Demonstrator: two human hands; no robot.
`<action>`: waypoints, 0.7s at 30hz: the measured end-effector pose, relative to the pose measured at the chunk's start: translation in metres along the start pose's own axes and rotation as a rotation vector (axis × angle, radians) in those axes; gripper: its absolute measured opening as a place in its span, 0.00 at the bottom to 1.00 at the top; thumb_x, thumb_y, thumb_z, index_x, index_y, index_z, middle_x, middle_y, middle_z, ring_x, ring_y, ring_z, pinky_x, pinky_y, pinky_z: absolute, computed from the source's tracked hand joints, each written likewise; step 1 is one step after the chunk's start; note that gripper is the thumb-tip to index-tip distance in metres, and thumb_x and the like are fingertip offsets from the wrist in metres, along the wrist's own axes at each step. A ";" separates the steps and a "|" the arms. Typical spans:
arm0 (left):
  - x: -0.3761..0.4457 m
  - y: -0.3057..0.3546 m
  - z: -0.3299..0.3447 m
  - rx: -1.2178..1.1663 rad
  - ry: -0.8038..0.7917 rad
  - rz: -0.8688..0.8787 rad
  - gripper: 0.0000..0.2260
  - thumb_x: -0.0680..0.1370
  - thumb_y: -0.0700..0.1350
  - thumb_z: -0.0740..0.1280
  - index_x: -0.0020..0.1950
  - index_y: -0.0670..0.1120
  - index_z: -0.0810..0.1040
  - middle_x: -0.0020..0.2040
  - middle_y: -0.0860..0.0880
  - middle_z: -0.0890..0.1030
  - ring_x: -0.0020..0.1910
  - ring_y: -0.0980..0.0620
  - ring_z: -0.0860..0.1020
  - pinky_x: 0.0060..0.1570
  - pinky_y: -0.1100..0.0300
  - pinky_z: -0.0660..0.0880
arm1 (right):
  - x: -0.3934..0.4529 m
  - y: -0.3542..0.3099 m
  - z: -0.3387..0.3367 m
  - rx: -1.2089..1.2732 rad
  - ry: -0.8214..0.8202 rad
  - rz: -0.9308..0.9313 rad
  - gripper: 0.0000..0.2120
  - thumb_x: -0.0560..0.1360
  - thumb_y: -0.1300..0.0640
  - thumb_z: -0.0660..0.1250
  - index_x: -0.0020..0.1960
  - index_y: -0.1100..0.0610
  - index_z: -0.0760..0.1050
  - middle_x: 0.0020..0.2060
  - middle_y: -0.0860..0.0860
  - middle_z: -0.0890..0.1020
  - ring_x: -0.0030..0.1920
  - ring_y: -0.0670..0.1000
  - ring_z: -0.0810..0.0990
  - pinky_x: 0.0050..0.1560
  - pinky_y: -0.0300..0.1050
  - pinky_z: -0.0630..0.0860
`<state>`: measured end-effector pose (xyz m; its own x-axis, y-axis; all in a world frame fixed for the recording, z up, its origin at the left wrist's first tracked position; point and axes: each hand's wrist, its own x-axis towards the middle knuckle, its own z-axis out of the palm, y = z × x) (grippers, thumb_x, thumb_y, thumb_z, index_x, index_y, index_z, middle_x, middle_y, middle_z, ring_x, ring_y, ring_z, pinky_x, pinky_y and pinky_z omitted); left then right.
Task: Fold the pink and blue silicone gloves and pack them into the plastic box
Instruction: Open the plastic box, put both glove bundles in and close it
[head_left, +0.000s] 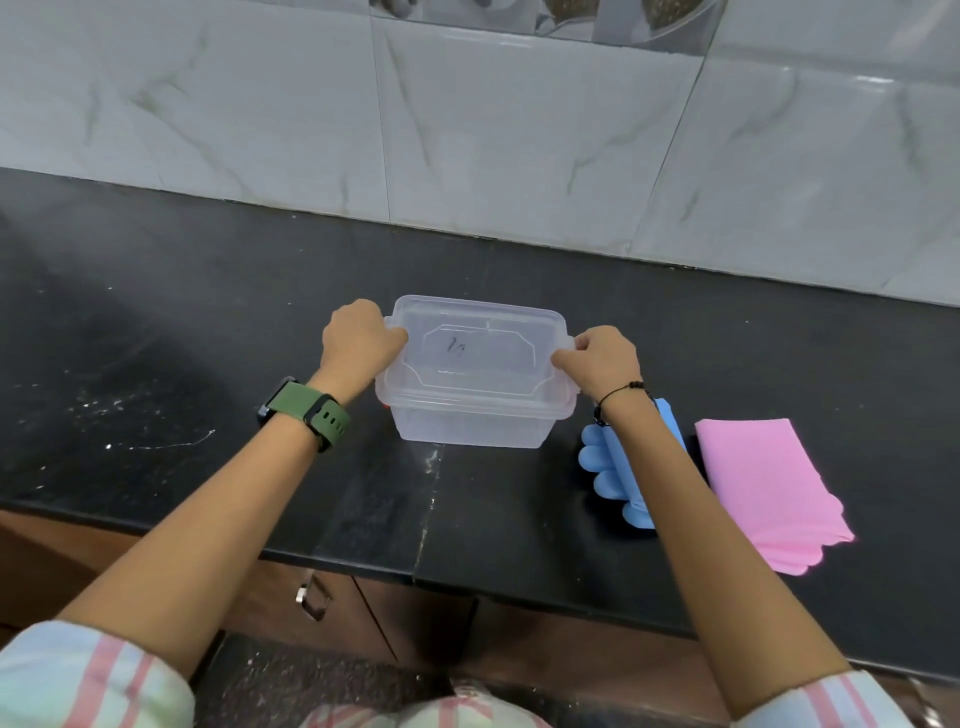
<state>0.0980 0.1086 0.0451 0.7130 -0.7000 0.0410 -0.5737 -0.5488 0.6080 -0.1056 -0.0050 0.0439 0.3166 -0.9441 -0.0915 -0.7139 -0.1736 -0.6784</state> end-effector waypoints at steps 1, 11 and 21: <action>0.001 0.001 -0.001 -0.009 0.003 -0.007 0.16 0.72 0.38 0.61 0.28 0.44 0.58 0.27 0.49 0.61 0.27 0.50 0.61 0.27 0.61 0.58 | 0.001 0.000 0.000 0.007 0.003 0.002 0.10 0.72 0.61 0.65 0.34 0.60 0.68 0.35 0.57 0.72 0.37 0.54 0.72 0.29 0.35 0.64; -0.003 0.013 -0.014 -0.033 0.037 0.006 0.17 0.73 0.37 0.62 0.27 0.44 0.60 0.27 0.49 0.63 0.27 0.51 0.62 0.26 0.61 0.58 | 0.000 -0.002 -0.016 0.175 -0.009 0.057 0.11 0.72 0.63 0.67 0.48 0.72 0.78 0.50 0.67 0.82 0.48 0.63 0.83 0.51 0.57 0.81; -0.065 0.008 -0.047 -0.113 0.315 0.246 0.09 0.75 0.42 0.63 0.43 0.37 0.79 0.38 0.40 0.79 0.39 0.43 0.76 0.39 0.51 0.72 | -0.039 0.002 -0.050 0.609 -0.007 -0.159 0.11 0.73 0.68 0.63 0.34 0.58 0.77 0.21 0.48 0.75 0.20 0.44 0.70 0.23 0.37 0.72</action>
<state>0.0658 0.1707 0.0846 0.6589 -0.6202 0.4257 -0.7067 -0.3167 0.6326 -0.1510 0.0179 0.0826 0.3952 -0.9177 0.0411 -0.1748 -0.1190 -0.9774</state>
